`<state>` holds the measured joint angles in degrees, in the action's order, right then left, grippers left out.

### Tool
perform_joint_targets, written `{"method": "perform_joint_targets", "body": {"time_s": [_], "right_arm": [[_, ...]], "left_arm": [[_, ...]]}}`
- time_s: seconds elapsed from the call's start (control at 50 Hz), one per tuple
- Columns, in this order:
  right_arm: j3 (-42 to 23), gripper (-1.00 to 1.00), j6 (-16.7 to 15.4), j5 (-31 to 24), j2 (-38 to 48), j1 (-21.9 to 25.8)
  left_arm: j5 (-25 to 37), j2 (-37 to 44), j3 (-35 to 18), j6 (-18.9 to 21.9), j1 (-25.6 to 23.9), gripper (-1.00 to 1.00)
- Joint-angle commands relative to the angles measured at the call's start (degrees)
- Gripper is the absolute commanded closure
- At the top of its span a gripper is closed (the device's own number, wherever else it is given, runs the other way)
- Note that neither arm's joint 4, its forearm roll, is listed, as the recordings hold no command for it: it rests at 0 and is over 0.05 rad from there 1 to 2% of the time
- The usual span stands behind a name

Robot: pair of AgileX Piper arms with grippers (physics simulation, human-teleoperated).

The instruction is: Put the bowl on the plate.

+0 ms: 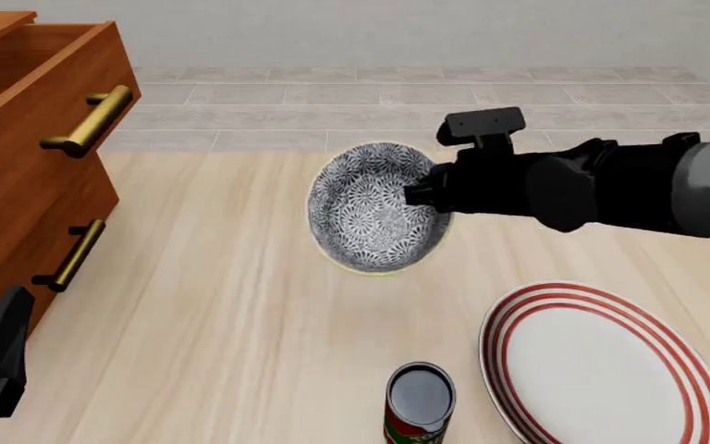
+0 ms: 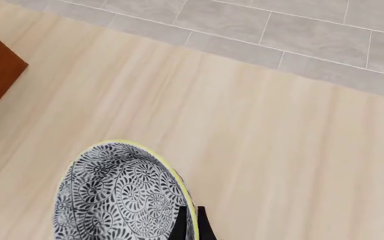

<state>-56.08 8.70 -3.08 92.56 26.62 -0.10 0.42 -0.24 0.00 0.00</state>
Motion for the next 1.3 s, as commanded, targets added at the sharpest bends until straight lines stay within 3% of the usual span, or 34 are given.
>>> {"method": "perform_joint_targets", "body": {"time_s": [0.02,0.64,1.3], "right_arm": [[2.8,1.00,1.6,0.6,-5.0,-1.9],[14.7,1.00,3.4,-0.1,-19.6,-9.5],[26.0,1.00,4.1,-8.3,-38.4,-19.4]], "left_arm": [[0.0,0.0,0.0,0.0,0.0,-1.00],[0.0,0.0,0.0,0.0,0.0,-1.00],[0.0,0.0,0.0,0.0,0.0,-1.00]]}}
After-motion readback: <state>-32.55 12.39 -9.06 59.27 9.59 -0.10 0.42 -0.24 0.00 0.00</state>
